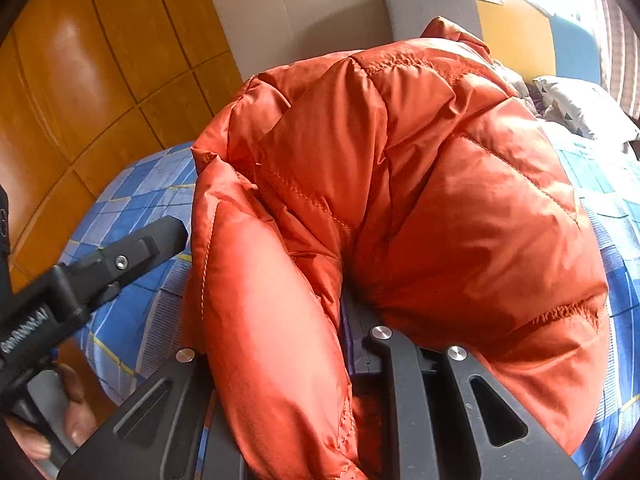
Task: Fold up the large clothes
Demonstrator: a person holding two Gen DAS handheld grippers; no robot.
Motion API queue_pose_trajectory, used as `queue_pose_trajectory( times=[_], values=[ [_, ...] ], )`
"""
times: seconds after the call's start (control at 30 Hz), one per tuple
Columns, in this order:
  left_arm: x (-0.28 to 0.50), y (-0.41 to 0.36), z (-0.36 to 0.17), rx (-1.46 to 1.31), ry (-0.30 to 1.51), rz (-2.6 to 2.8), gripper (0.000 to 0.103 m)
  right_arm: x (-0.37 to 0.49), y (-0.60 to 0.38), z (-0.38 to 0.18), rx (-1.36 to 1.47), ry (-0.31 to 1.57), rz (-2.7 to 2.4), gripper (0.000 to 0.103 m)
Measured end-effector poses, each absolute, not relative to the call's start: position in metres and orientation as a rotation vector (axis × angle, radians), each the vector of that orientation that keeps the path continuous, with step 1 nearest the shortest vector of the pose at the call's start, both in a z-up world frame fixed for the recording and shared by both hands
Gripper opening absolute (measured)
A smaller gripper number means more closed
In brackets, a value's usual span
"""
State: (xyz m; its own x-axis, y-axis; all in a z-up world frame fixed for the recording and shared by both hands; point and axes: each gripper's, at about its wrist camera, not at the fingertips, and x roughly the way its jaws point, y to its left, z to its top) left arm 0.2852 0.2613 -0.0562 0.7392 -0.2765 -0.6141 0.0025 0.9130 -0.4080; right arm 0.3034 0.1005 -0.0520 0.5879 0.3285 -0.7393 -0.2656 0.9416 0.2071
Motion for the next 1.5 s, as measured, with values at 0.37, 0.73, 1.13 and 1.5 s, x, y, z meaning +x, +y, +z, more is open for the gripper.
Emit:
queue_pose_trajectory(
  times=[0.37,0.73,1.13,1.5],
  values=[
    [0.293,0.247,-0.041,-0.435,0.745,-0.314,0.067,0.286,0.115,-0.058,0.043,0.813,0.348,0.042],
    [0.326,0.227,-0.049,-0.343,0.841,-0.368,0.017,0.259,0.118,-0.05,-0.01,0.776,0.481,0.067],
    [0.33,0.226,-0.053,-0.363,0.832,-0.334,0.006,0.228,0.018,-0.007,0.221,0.685,0.481,0.067],
    [0.326,0.235,-0.048,-0.455,0.779,-0.348,0.07,0.265,-0.006,-0.048,0.231,0.8,0.318,0.056]
  ],
)
